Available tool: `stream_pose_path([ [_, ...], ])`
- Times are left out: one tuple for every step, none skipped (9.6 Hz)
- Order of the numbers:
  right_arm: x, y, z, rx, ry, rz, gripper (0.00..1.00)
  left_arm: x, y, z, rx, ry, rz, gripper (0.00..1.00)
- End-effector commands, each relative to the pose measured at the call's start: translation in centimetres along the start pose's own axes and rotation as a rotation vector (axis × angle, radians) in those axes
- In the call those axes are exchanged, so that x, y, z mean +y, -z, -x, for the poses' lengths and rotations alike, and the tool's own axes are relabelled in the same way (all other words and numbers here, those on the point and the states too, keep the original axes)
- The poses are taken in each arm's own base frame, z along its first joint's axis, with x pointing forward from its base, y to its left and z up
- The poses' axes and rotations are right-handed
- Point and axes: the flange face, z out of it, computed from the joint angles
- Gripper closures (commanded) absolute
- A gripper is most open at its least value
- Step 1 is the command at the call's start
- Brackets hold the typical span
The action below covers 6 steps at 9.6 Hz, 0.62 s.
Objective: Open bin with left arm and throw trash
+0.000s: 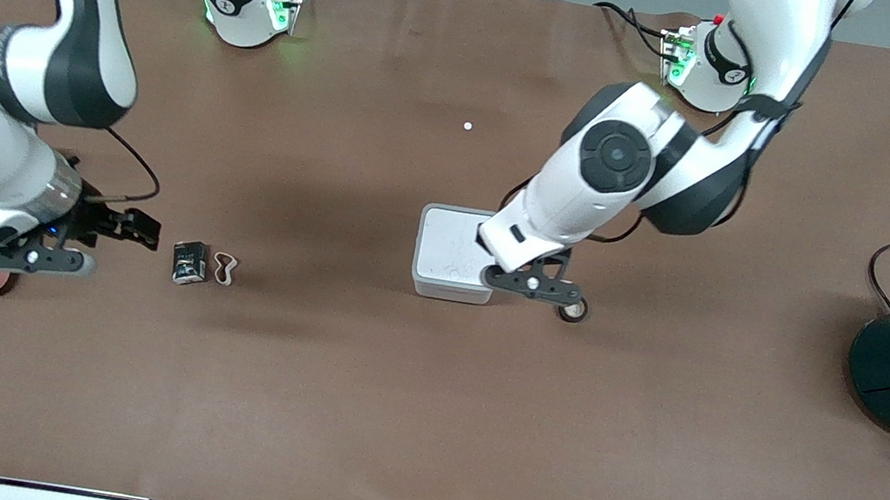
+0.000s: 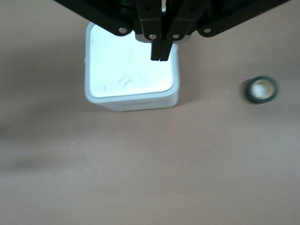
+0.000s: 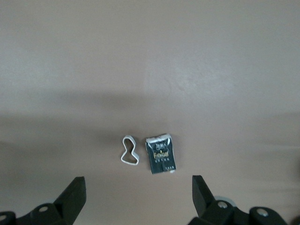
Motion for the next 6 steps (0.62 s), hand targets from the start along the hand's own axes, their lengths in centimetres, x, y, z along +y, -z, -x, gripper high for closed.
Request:
stream_pose_path([
  [-1.4, -4.2, -1.0, -0.019, 0.012, -0.011, 0.00, 2.7, -2.3, 0.0, 0.050, -0.024, 0.002, 1.00],
  [-2.4, -5.9, -1.2, -0.041, 0.035, -0.010, 0.00, 3.0, -3.5, 0.0, 0.077, -0.058, -0.026, 1.00],
  [-4.1, -7.4, -1.6, -0.047, 0.061, -0.008, 0.00, 3.9, -5.7, 0.6, 0.075, -0.084, -0.036, 1.00],
  [-4.9, -10.4, -2.5, -0.030, 0.077, -0.004, 0.00, 5.1, -8.1, 1.4, 0.075, -0.104, -0.030, 1.00],
  [-4.8, -12.6, -2.8, -0.027, 0.082, 0.001, 0.00, 5.0, -9.5, 1.5, 0.060, -0.100, -0.035, 1.00],
  [-4.9, -14.4, -2.9, -0.030, 0.122, 0.001, 0.01, 5.0, -10.1, 1.7, 0.053, -0.106, -0.041, 1.00],
])
